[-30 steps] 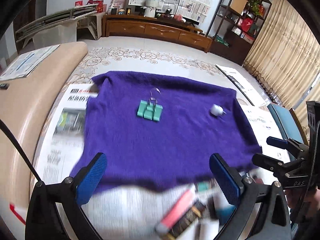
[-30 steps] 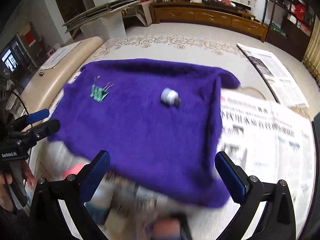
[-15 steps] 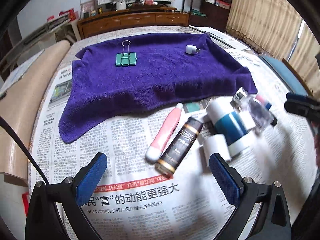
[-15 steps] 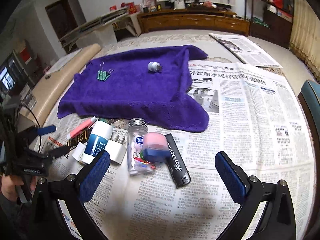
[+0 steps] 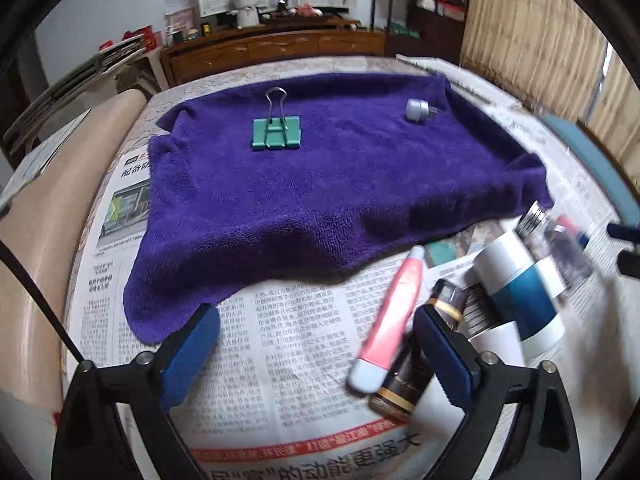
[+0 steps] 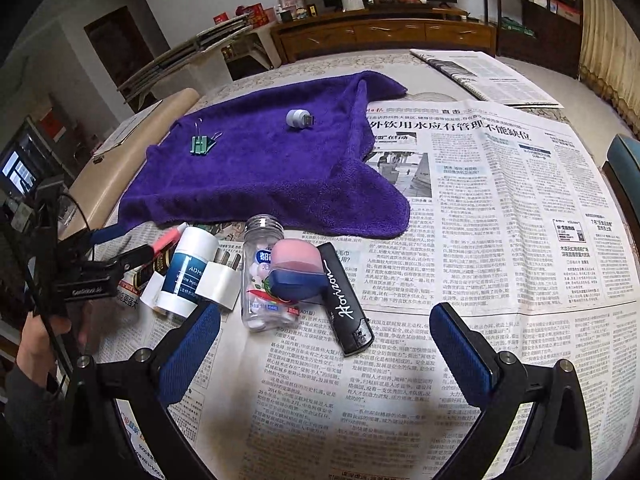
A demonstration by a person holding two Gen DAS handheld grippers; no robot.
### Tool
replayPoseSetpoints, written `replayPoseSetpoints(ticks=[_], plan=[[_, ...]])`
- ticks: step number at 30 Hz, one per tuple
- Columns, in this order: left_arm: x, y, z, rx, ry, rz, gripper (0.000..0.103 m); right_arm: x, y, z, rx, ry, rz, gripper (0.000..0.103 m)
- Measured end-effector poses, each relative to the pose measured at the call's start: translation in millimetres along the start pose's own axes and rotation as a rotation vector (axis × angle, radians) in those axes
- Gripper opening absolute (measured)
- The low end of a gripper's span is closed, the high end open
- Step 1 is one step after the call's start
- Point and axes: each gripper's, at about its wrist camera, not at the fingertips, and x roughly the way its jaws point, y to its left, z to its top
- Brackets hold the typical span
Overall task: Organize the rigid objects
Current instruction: 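Grasp the pink-and-white tube with the left gripper while the right gripper grasps the black Horizon tube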
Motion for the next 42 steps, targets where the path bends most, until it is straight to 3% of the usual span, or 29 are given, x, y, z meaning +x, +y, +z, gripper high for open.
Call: replayPoseSetpoints(ticks=[3,5,10,12,15,17,30,36,37,42], plan=[[1.7,-2.4,-1.1,0.025,0.002,-0.015,0.089,-0.1,0.7,-1.2,-0.003,0.004,0.006,0.103],[5.0,-10.4,-4.6,0.096,0.020,-0.034,0.084,-0.6,1.2,-1.6,-0.004,0.006,0.013,0.103],[-0.9,-24.6,-5.7,0.206,-0.027,-0.021,0.077,-2.0,1.0,-2.9,-0.004,0.013,0.015,0.103],[-2.0,-29.7,-4.6,0.221,-0.030,-0.062,0.055,-2.2,0.9,-3.5,-0.003,0.015,0.015,0.103],[-4.8,-37.5,-6.4,0.246,-0.035,-0.101,0.030,-1.2,1.5,-4.2,-0.017,0.017,0.007,0.103],[-5.6,-43.7,-8.0,0.268,-0.039,-0.120,0.019,0.9,2.0,-4.8,-0.038,0.024,-0.013,0.103],[-13.9,-39.0,-18.8,0.228,-0.040,-0.084,0.017,20.1,-26.6,7.6,-0.103,0.036,-0.132,0.103],[-11.6,-37.3,-16.9,0.214,-0.036,-0.099,0.017,35.7,-18.5,3.3,-0.189,0.081,-0.116,0.092],[-11.5,-36.5,-16.6,0.208,-0.034,-0.103,0.017,39.1,-15.1,2.9,-0.210,0.085,-0.126,0.087],[-11.2,-34.0,-16.7,0.196,-0.030,-0.112,0.017,44.4,-4.7,2.6,-0.262,0.052,-0.122,0.074]])
